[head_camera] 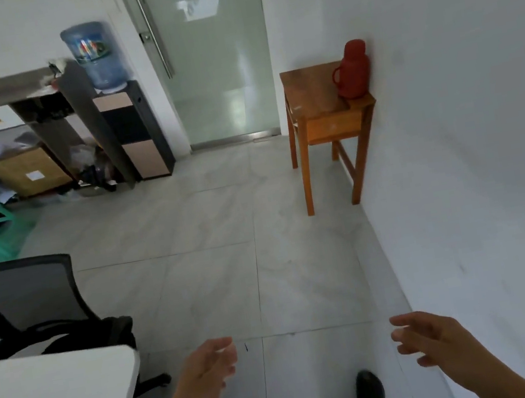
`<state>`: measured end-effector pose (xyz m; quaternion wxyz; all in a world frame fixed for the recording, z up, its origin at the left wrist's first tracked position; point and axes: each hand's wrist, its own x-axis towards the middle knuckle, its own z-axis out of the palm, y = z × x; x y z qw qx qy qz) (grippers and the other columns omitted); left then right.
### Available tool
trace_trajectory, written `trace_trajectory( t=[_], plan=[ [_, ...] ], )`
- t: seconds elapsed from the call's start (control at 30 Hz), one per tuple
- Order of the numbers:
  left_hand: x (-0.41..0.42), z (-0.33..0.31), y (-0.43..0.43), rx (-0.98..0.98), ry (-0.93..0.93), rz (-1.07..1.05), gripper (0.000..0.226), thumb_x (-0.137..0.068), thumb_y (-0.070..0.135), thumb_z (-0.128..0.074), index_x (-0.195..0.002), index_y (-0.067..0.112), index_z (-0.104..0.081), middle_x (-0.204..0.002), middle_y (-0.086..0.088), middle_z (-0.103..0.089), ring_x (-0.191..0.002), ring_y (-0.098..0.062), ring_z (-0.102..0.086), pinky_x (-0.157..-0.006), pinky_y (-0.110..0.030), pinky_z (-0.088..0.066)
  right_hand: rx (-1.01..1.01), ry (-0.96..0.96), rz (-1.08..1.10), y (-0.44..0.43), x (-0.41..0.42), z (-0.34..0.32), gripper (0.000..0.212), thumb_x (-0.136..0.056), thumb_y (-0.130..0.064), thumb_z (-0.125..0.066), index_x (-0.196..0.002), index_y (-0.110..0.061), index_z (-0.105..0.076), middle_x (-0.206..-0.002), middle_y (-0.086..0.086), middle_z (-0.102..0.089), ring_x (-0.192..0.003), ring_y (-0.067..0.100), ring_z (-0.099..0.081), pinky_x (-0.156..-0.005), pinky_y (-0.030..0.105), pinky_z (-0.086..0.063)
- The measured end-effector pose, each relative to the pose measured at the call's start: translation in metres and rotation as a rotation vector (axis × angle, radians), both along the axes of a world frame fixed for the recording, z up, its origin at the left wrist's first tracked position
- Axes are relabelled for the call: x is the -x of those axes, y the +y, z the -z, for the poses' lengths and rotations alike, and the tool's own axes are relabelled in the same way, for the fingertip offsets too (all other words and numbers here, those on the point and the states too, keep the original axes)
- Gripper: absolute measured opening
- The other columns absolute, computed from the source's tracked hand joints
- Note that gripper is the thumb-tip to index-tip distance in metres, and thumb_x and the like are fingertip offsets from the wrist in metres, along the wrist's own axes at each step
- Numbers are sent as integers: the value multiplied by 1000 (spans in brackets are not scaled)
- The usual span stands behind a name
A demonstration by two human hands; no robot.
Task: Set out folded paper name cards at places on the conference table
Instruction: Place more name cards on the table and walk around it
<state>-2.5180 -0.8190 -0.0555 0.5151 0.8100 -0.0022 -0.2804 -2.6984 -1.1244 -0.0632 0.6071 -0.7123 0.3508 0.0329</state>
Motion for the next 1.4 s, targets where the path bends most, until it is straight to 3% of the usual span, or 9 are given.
trace_trajectory(
  t=[0.17,0.33,0.47,0.57,0.67,0.8,0.97,1.1,1.4],
  plan=[
    [-93,19,-44,2,95,-166,12,-92,7,-54,-86,15,-62,-77,-9,-65,-67,-22,-58,-60,-29,-40,8,12,-75,-71,-127,17,15,-87,-21,-65,-101,-22,-68,-89,2,-75,-84,16,-71,-66,25,-51],
    [-195,3,-90,46,88,-173,11,-93,12,-53,-94,16,-62,-86,-9,-69,-76,-23,-61,-65,-30,-43,54,-34,-183,-129,-271,5,13,-86,-19,-66,-99,-20,-69,-83,3,-76,-80,18,-71,-64,25,-50],
    [-260,4,-95,79,82,-363,11,-92,7,-54,-94,12,-63,-85,-12,-69,-76,-26,-60,-63,-31,-42,85,-26,-362,-147,-386,-9,12,-87,-21,-65,-98,-22,-68,-87,7,-75,-78,14,-70,-61,17,-49],
    [-295,15,-81,144,153,-442,11,-93,11,-53,-94,8,-64,-85,-13,-68,-76,-27,-60,-66,-30,-42,89,-26,-449,-144,-468,-10,13,-86,-23,-66,-99,-24,-67,-87,6,-74,-79,13,-70,-62,20,-50],
    [-336,30,-65,103,256,-407,27,-95,6,-47,-72,-1,-58,-70,-14,-54,-63,-23,-45,-58,-28,-26,87,-13,-497,-134,-545,0,13,-86,-22,-66,-99,-24,-67,-86,4,-75,-81,16,-70,-65,24,-52],
    [-439,38,-52,132,264,-662,18,-92,13,-56,-103,1,-62,-84,-17,-65,-73,-28,-57,-65,-30,-39,67,17,-511,-117,-638,10,13,-85,-22,-67,-98,-24,-68,-86,2,-75,-80,14,-71,-67,26,-52],
    [-589,6,-38,46,62,-604,8,-90,8,-57,-91,13,-63,-76,-10,-66,-64,-22,-58,-56,-27,-38,59,6,-502,-94,-760,-9,13,-84,-17,-68,-96,-20,-70,-87,7,-76,-85,22,-71,-68,30,-51],
    [-680,-18,-21,59,-58,-546,13,-91,9,-56,-92,17,-66,-80,-8,-71,-72,-23,-64,-62,-31,-44,48,-46,-490,-79,-853,-19,14,-85,-12,-66,-97,-18,-69,-88,12,-75,-83,24,-71,-62,25,-49],
    [-829,18,39,89,83,-815,12,-90,8,-57,-95,4,-67,-80,-17,-69,-68,-28,-61,-60,-30,-40,25,-18,-631,-22,-1090,12,12,-84,-14,-68,-95,-19,-71,-83,6,-76,-84,22,-71,-64,27,-49]
  ],
)
